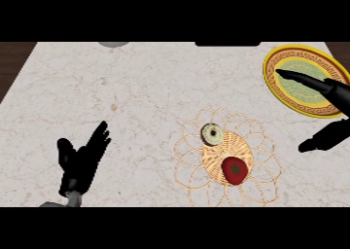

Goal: Pick the tomato from the placemat and place it in the plate

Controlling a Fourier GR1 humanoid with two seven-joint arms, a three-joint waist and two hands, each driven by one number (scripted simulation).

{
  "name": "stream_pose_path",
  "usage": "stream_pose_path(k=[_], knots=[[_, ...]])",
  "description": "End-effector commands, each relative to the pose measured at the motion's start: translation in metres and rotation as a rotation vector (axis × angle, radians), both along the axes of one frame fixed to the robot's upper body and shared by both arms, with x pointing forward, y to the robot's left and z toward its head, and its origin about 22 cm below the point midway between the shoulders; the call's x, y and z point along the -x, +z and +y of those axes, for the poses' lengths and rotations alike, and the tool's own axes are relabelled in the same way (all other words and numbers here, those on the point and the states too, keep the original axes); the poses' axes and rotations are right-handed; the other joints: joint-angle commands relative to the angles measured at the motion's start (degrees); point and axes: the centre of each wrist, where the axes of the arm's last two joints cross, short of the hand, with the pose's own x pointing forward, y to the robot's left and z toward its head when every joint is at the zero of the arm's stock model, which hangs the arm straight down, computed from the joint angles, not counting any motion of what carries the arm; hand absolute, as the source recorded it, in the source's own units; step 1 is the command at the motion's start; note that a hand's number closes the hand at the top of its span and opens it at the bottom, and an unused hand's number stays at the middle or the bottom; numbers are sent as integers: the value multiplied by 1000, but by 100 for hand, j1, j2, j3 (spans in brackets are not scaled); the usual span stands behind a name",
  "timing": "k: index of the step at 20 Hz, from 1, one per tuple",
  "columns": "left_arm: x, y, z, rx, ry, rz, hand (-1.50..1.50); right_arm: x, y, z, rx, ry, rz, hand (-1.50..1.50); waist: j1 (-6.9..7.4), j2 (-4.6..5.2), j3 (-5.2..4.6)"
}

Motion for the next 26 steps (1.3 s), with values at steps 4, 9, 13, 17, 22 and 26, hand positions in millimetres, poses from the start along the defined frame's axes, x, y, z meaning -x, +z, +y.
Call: stream_pose_path(k=[4,9,13,17,22,26], knots=[[3,-2,16,12,17,14,0,31,2,44,242,30,8,-150,-45,-8,2],[-3,17,25,-11,3,2,0,41,-20,68,294,35,30,-150,28,10,8],[3,6,10,1,2,9,0,60,-22,80,336,-4,7,-150,7,10,7],[-3,-1,20,12,0,14,0,76,-30,102,408,24,84,-150,-9,11,5],[0,-13,12,-9,-2,8,0,78,-53,109,385,40,135,-150,7,16,7],[15,-4,-5,3,-13,13,0,82,-33,112,397,46,112,-150,15,10,7]])
